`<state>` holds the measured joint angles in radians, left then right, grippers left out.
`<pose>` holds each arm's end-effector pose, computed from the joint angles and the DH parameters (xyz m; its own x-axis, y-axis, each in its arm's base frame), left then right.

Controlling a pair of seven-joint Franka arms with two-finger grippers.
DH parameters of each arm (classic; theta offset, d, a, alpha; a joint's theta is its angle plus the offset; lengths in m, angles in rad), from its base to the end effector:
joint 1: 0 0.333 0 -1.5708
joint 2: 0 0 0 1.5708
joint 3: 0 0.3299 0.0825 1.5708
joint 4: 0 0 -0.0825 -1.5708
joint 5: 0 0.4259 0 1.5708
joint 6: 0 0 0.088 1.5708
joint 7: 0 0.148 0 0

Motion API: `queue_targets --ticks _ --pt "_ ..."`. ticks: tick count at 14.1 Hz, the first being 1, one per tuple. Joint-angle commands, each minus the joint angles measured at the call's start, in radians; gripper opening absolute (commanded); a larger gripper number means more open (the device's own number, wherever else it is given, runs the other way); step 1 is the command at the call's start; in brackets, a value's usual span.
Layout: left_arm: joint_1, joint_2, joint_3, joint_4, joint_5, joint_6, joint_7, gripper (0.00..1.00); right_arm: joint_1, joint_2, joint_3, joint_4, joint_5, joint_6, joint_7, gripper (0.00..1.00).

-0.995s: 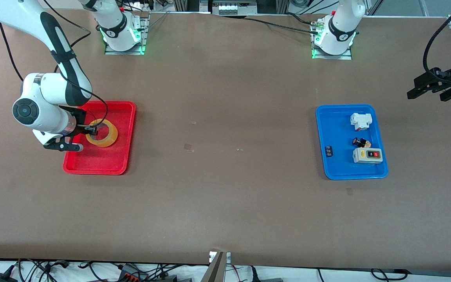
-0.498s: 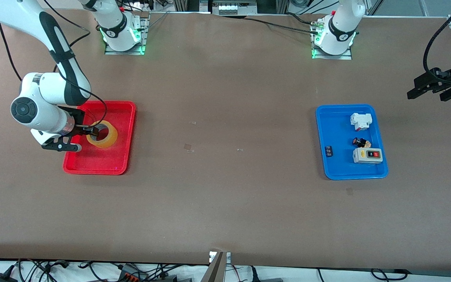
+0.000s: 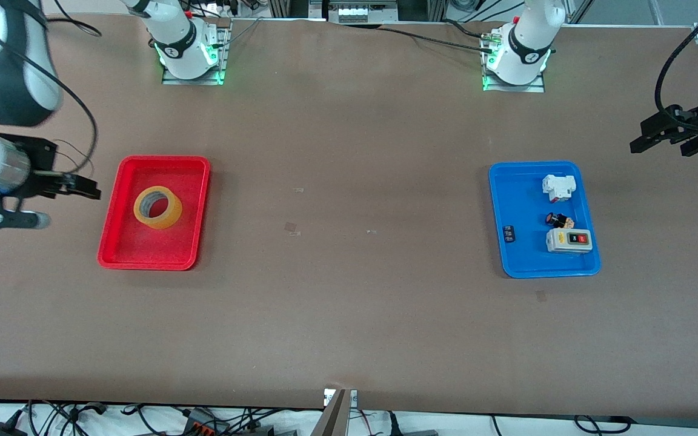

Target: Place and move tape with both arms

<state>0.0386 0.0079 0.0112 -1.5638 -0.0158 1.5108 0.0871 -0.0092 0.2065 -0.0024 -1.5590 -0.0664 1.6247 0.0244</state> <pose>0.5893 0.0269 0.5913 0.9975 -0.0383 -0.0593 -0.0371 -0.9991 0.0209 0.6485 -0.0169 0.4789 0.9898 -0.0323 -0.1388 -0.0228 -0.9974 0.0690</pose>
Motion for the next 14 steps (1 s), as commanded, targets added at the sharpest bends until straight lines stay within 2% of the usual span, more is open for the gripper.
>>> queue_targets --ticks 1,3,9,14 --pt "0.01 0.006 -0.001 0.013 -0.013 -0.02 -0.001 1.0 -0.008 0.047 -0.004 0.155 0.049 -0.118 -0.029 1.0" --pt "0.01 0.006 -0.001 0.011 -0.013 -0.02 -0.003 1.0 -0.006 0.045 -0.005 0.198 0.048 -0.118 -0.031 1.0" --pt "0.007 0.006 -0.001 0.011 -0.013 -0.02 -0.006 1.0 0.014 0.048 -0.001 0.197 0.057 0.006 -0.011 1.0" --pt "0.009 0.007 -0.001 0.01 -0.013 -0.02 -0.006 1.0 0.012 0.051 -0.011 0.186 0.089 0.007 -0.023 1.0"
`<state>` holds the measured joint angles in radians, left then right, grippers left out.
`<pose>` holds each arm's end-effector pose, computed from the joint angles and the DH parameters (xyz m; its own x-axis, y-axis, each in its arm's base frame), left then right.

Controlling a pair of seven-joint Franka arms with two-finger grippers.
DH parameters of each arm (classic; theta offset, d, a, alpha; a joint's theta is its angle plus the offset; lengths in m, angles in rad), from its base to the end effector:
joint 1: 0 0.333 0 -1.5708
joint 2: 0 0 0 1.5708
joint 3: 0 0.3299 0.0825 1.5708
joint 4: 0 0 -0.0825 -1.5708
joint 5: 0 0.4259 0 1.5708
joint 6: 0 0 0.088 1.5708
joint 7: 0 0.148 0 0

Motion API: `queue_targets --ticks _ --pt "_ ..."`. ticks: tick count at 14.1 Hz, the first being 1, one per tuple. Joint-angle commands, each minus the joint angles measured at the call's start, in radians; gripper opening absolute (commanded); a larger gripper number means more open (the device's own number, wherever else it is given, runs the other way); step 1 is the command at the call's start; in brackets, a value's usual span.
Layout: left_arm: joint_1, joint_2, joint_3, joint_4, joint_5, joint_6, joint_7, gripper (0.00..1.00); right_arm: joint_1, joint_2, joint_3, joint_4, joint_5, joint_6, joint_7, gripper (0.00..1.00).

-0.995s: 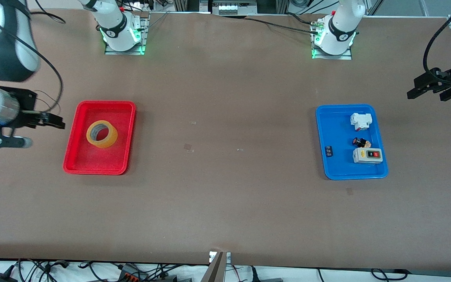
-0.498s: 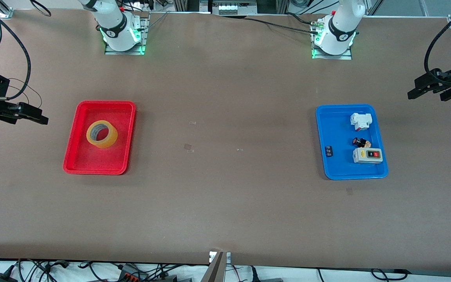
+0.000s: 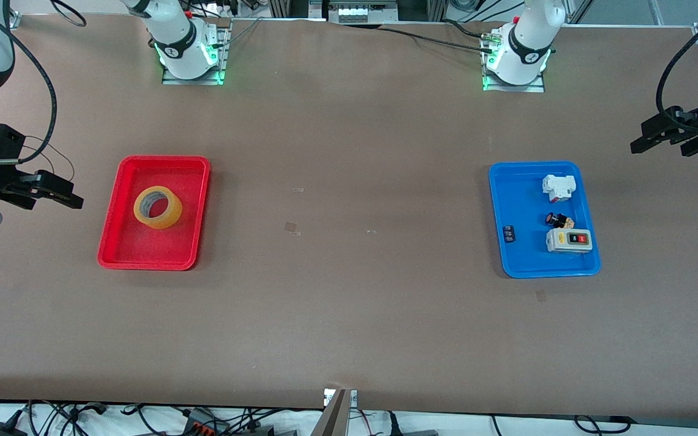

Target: Place and move tape with both arms

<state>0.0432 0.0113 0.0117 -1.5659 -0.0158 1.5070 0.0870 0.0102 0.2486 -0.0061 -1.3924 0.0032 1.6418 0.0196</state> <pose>0.5893 0.0299 0.5879 0.9971 -0.0332 -0.0685 -0.0318 -0.9993 0.0217 0.6799 0.0037 0.5370 0.9999 -0.0155 0.0008 -0.0155 -0.9999 -0.0017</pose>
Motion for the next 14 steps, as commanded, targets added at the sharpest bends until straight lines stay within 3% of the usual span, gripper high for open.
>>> queue_targets --ticks 1,5,9,14 --pt "0.003 0.004 -0.001 0.012 -0.013 -0.016 -0.006 1.0 -0.007 0.0 -0.009 -0.005 0.02 -0.007 -0.021 1.0" --pt "0.003 0.006 -0.001 0.012 -0.013 -0.016 -0.006 1.0 -0.009 -0.13 -0.011 -0.21 0.017 0.1 -0.068 1.0" --pt "0.004 0.006 -0.001 0.012 -0.012 -0.016 -0.006 1.0 -0.007 -0.267 -0.011 -0.341 0.014 0.089 -0.073 1.0" --pt "0.004 0.006 -0.001 0.012 -0.012 -0.016 -0.006 1.0 -0.025 -0.276 -0.012 -0.326 0.018 0.027 -0.07 1.0"
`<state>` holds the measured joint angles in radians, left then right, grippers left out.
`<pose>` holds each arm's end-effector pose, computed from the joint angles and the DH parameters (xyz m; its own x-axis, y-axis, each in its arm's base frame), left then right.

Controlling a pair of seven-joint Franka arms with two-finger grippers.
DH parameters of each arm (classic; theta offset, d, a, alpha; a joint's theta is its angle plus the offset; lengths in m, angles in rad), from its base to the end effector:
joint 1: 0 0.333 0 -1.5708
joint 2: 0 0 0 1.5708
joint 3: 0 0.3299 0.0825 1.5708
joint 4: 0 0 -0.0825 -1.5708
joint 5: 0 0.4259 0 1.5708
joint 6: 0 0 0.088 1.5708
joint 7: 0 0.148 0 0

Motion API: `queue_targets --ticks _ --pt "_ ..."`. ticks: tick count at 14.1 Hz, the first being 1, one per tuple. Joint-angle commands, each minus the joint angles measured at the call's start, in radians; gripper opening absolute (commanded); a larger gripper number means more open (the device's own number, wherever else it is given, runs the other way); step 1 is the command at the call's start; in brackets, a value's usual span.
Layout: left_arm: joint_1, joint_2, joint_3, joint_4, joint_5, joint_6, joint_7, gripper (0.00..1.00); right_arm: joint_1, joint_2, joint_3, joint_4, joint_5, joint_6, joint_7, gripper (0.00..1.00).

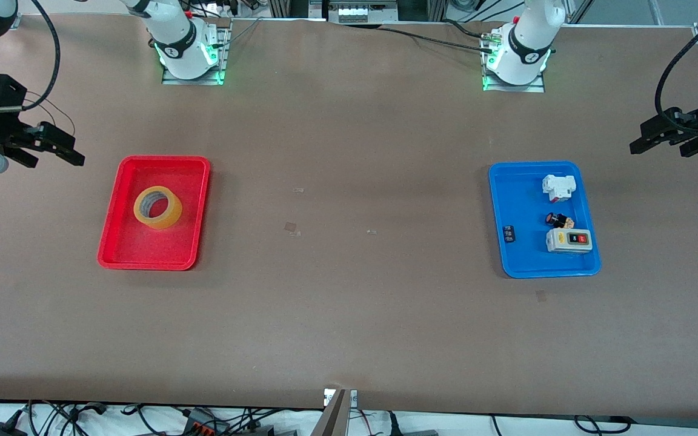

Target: Place and move tape with both arms

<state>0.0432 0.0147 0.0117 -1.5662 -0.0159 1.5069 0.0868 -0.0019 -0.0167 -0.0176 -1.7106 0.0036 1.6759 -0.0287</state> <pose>0.5901 0.0299 0.5858 0.9968 -0.0330 -0.0723 -0.0315 -0.9993 0.0221 0.5950 -0.0112 0.5442 0.9998 0.0088 -0.0179 0.0088 -1.0000 -0.0044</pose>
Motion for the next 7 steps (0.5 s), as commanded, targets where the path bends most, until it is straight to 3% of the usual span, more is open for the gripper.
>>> queue_targets --ticks 1,7 --pt "0.004 0.002 -0.001 0.012 -0.012 -0.016 -0.006 1.0 -0.015 -0.009 -0.001 -0.008 0.016 -0.005 -0.022 1.0" --pt "0.004 0.002 -0.001 0.012 -0.012 -0.016 -0.006 1.0 -0.013 -0.014 0.001 0.006 0.016 -0.013 0.004 1.0"
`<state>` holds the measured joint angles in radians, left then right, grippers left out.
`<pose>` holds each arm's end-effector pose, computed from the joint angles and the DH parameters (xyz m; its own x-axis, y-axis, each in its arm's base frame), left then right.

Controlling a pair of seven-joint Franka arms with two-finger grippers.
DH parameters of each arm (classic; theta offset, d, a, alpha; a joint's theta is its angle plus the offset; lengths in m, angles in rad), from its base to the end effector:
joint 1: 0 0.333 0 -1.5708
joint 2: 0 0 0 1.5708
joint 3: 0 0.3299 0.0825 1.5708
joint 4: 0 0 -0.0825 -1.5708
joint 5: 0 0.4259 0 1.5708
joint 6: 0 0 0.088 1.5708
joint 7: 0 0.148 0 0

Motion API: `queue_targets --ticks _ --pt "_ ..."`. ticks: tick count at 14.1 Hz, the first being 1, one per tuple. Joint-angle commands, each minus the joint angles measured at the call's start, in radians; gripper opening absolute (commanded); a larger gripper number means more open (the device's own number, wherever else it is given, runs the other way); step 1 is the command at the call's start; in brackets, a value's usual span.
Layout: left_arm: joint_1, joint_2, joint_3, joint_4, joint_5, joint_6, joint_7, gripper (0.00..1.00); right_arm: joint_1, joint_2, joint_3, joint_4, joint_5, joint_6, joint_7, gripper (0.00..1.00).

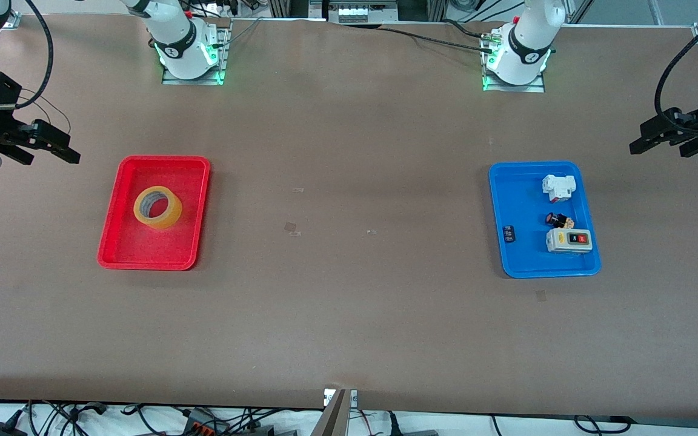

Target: Place and move tape with both arms

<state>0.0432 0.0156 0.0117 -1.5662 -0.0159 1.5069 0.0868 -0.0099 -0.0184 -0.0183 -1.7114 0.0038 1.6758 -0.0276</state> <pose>0.5903 0.0300 0.5852 0.9968 -0.0330 -0.0732 -0.0315 -0.9993 0.0221 0.5944 -0.0163 0.5448 0.9999 -0.0010 -0.0171 -0.0011 -1.0000 -0.0046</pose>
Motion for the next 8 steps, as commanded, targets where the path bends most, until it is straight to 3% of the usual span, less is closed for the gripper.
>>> queue_targets --ticks 1,8 --pt "0.004 0.001 -0.001 0.012 -0.012 -0.016 -0.005 1.0 -0.007 -0.012 0.003 0.006 0.016 -0.013 0.003 1.0" --pt "0.004 0.001 -0.001 0.012 -0.012 -0.016 -0.005 1.0 -0.044 -0.011 0.034 0.006 0.013 0.001 -0.015 1.0"
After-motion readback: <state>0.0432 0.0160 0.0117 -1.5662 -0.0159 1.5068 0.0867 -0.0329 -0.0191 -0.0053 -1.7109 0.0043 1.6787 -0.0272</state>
